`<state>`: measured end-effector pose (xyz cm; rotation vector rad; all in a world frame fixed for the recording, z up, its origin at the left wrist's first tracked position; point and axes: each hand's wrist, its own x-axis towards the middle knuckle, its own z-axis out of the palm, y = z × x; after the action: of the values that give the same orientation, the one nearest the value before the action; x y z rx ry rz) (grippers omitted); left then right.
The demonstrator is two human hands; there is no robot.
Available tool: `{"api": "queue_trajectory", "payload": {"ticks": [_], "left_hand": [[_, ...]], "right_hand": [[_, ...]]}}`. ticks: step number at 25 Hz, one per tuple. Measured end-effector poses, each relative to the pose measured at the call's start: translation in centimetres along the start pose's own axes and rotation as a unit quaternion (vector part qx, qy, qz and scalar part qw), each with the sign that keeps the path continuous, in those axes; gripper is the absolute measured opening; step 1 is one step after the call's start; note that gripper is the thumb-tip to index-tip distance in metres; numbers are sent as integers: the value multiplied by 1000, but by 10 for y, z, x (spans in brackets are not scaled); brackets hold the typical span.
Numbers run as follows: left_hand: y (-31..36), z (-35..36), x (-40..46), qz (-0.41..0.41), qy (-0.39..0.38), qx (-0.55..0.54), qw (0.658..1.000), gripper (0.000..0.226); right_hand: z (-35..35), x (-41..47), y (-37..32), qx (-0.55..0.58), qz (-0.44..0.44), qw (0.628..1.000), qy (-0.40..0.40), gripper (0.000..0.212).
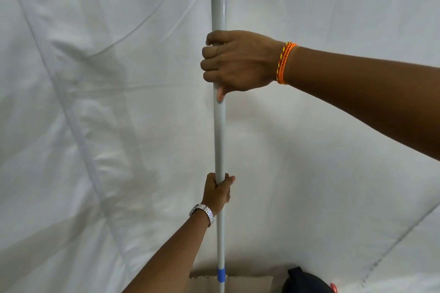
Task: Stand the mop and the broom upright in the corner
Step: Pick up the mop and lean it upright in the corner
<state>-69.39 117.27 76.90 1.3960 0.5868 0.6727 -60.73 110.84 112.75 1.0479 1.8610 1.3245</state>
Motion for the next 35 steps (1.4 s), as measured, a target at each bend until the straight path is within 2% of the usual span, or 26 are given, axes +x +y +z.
{"api": "queue_trajectory", "payload": {"ticks": [3, 5, 7, 12, 16, 20, 24, 29, 32, 35], "left_hand": [[3, -7, 12, 30, -28, 47, 998, 44], [4, -12, 19, 23, -37, 70, 997, 48], [4, -13, 26, 20, -42, 79, 996, 48], [5, -4, 42, 13, 17, 113, 993, 48], [3, 6, 54, 18, 44, 135, 990, 44], [-1, 5, 66, 8, 40, 146, 988, 47], [-7, -3, 70, -8, 28, 170, 985, 45], [-52, -26, 39, 0, 86, 274, 958, 56], [-84, -45, 13, 12, 114, 347, 931, 54], [-108, -54, -23, 26, 189, 348, 918, 51]], "right_hand": [[17, 9, -11, -8, 14, 1000, -8, 54], [24, 8, -11, -25, 21, 999, -27, 52], [28, 11, -9, -25, 25, 999, 1, 50], [54, 16, -4, 11, 36, 999, -27, 44], [74, 11, -6, 11, 75, 996, -40, 47], [91, 11, -24, 24, 126, 990, -61, 25], [99, 15, -48, 82, 182, 979, -51, 27], [100, 7, -114, 135, 214, 967, -5, 31], [94, -11, -187, 155, 183, 971, 17, 32], [76, -45, -276, 233, 204, 951, 15, 33]]}}
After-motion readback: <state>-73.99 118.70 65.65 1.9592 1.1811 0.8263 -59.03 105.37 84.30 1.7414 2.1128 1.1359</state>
